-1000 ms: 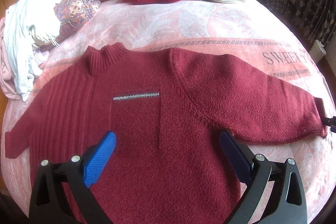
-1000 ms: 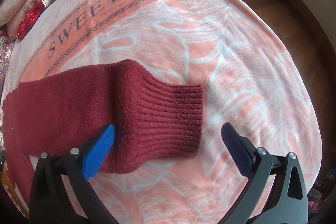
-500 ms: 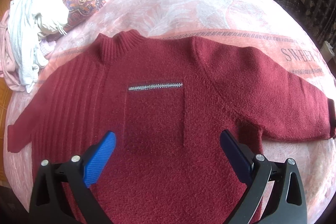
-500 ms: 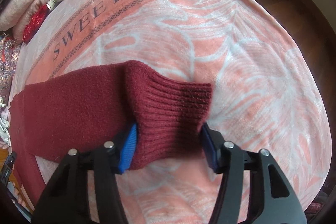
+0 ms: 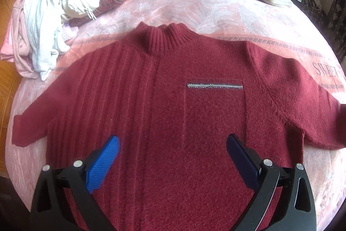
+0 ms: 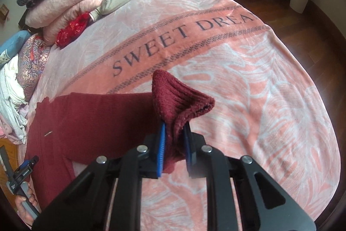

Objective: Fold small clothes
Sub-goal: 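Carry the cuff with the right tool across the sweater body and release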

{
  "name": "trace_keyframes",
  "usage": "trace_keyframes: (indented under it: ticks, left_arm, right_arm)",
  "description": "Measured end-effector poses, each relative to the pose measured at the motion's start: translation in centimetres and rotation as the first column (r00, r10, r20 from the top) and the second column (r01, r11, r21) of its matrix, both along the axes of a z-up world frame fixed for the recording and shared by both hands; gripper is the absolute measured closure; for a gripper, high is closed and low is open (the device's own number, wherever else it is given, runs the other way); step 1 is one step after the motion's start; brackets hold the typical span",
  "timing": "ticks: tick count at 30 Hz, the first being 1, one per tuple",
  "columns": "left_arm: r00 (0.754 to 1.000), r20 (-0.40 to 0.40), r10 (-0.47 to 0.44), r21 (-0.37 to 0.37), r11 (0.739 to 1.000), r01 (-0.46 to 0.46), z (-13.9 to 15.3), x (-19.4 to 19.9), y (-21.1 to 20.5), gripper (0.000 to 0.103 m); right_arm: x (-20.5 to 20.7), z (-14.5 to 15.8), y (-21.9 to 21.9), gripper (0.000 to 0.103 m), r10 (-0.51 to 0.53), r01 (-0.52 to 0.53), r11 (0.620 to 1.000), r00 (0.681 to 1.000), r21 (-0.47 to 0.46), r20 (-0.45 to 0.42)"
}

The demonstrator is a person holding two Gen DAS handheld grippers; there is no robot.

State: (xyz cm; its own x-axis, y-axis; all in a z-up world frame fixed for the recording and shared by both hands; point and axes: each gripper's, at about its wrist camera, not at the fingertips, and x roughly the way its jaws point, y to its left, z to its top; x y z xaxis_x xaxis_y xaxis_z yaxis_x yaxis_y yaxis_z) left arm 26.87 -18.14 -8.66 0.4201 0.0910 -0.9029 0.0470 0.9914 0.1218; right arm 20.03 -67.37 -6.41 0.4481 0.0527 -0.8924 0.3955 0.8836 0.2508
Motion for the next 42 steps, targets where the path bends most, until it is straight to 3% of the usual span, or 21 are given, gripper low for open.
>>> trace_keyframes:
  ticks: [10,17,23,25,29,30,31,37,42]
  left_arm:
    - [0.998,0.007,0.062,-0.006,0.998,-0.062,0.9,0.6,5.4,0.004]
    - [0.996,0.01,0.093,-0.009,0.996,-0.093,1.3,0.5,8.3,0.004]
    - [0.995,0.007,0.1,-0.008,0.995,-0.1,1.3,0.4,9.4,0.004]
    - [0.995,0.004,0.102,-0.008,0.995,-0.102,1.2,0.4,9.5,0.004]
    - [0.995,-0.004,0.098,-0.01,0.995,-0.098,0.9,0.4,9.4,0.004]
    - [0.995,-0.006,0.096,-0.01,0.995,-0.096,0.8,0.4,9.2,0.004]
    - [0.996,-0.009,0.092,-0.009,0.996,-0.092,0.8,0.4,9.0,0.004]
    - [0.998,-0.015,0.065,-0.026,0.998,-0.065,0.7,0.4,7.1,0.004]
    - [0.999,-0.007,-0.037,-0.072,0.997,0.036,1.2,-0.2,2.6,0.004]
  right_arm:
    - [4.3,4.8,13.0,0.088,0.205,-0.207,0.978,0.972,0.004,0.113]
    - [6.9,3.0,23.0,0.088,0.354,-0.358,0.933,0.93,0.026,0.097]
    - [8.0,-0.1,28.9,0.088,0.416,-0.416,0.909,0.909,0.01,0.037]
    - [8.4,-1.5,30.0,0.087,0.424,-0.424,0.905,0.905,0.007,0.004]
    - [8.7,-4.0,30.8,0.065,0.435,-0.434,0.9,0.899,0.041,-0.047]
    - [8.5,-4.1,30.9,0.054,0.444,-0.442,0.895,0.895,0.052,-0.042]
    - [8.3,-3.9,30.9,0.051,0.456,-0.453,0.889,0.89,0.067,-0.024]
    - [6.0,-0.3,28.8,0.048,0.463,-0.48,0.845,0.877,0.235,0.129]
    - [3.7,2.5,25.1,0.046,0.407,-0.43,0.884,0.901,0.184,0.149]
